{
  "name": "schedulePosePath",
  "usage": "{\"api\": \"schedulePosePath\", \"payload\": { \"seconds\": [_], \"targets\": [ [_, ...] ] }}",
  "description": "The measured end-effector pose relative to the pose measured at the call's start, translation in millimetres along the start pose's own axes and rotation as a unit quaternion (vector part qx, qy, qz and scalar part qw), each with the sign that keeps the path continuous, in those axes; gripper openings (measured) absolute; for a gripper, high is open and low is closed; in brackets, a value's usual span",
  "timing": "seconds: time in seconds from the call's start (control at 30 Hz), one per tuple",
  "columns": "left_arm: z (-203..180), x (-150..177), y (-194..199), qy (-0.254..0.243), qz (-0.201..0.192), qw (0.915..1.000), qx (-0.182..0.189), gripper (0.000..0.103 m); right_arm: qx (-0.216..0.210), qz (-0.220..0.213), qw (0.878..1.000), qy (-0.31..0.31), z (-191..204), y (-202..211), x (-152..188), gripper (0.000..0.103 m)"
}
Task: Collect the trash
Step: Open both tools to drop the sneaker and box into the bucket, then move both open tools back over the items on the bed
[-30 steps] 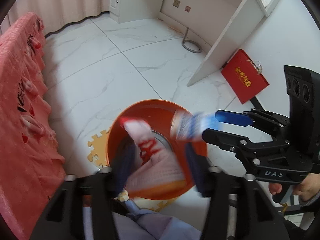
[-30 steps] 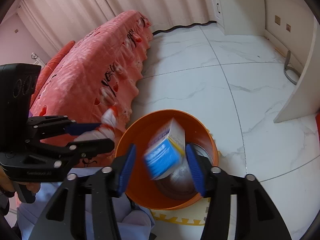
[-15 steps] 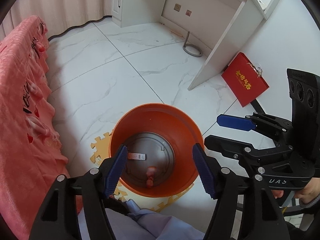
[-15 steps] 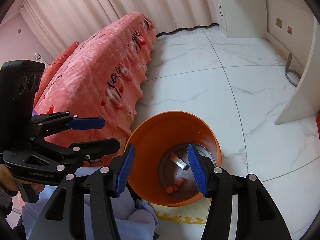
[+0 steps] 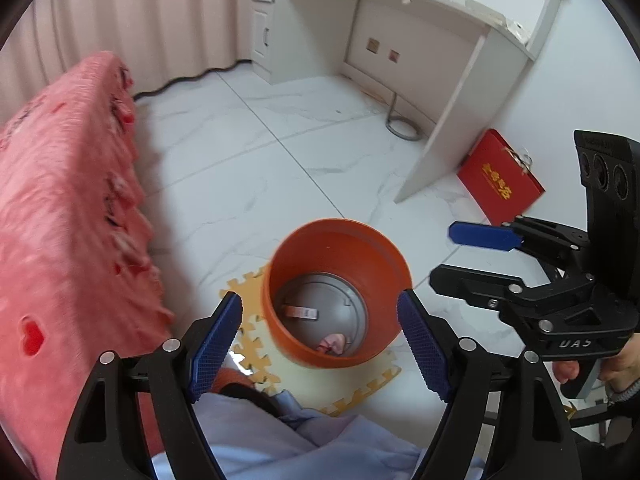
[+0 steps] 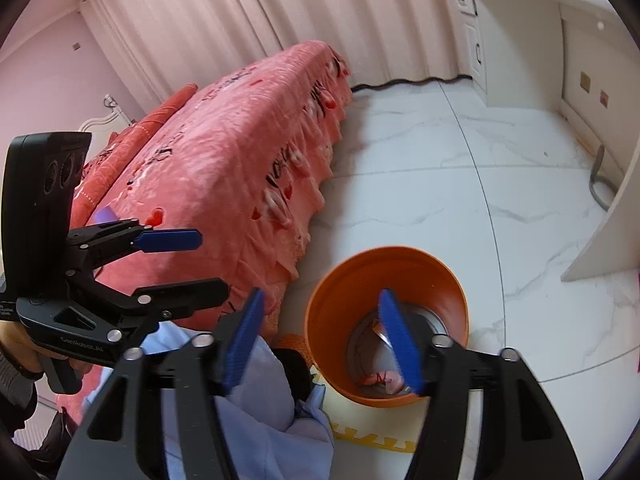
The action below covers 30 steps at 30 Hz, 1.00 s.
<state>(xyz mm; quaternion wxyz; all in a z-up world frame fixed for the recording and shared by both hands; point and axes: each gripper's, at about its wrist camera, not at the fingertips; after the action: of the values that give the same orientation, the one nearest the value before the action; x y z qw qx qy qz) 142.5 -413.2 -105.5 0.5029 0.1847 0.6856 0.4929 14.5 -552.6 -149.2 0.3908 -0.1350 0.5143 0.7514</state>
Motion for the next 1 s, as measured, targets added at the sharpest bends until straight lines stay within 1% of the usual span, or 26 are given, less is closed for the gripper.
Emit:
{"api": "schedulePosePath", "payload": {
  "seconds": [0.1,0.23,0.3,0.33,0.47,0.6,0.63,0.67,0.73,0.83,1.0],
  "targets": [
    [4,8,19,0.007,-0.013,0.9998,-0.014,0.085,-0.011,-0.009,1.000,0.022,22,13,-3,0.069],
    [11,21,46,0.017,-0.028,0.9988,-0.037,0.085,-0.026,-0.016,0.998,0.049,50,24,-4,0.072],
    [16,29,60,0.026,-0.035,0.9979,-0.049,0.085,-0.034,-0.018,0.998,0.059,65,27,-4,0.078],
    [19,33,67,0.033,-0.038,0.9972,-0.055,0.086,-0.041,-0.018,0.997,0.065,74,27,-4,0.079],
    [33,54,95,0.060,-0.053,0.9936,-0.079,0.089,-0.066,-0.013,0.994,0.090,108,25,-3,0.080],
    [50,79,118,0.089,-0.056,0.9880,-0.113,0.089,-0.097,0.001,0.988,0.118,149,18,0,0.080],
    [54,86,123,0.097,-0.055,0.9863,-0.122,0.090,-0.102,0.003,0.987,0.125,157,15,1,0.080],
    [59,94,129,0.107,-0.054,0.9844,-0.129,0.093,-0.107,0.005,0.986,0.131,167,13,2,0.080],
    [69,109,139,0.124,-0.056,0.9805,-0.142,0.094,-0.122,0.012,0.982,0.145,186,9,5,0.080],
    [81,131,155,0.152,-0.058,0.9744,-0.155,0.094,-0.141,0.022,0.976,0.165,215,2,8,0.080],
    [96,165,179,0.186,-0.062,0.9642,-0.179,0.094,-0.170,0.037,0.965,0.199,261,-10,15,0.080]
  ]
}}
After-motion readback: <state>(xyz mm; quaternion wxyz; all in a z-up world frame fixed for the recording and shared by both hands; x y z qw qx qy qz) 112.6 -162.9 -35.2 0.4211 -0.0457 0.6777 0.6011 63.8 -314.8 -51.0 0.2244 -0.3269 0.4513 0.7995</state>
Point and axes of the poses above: each gripper's, at about its wrist camera, not at the fingertips, and y roughly against the way its jaws point, z to its left, x to its underside, and after that the axes turned 6 degrees about -x, right-handed
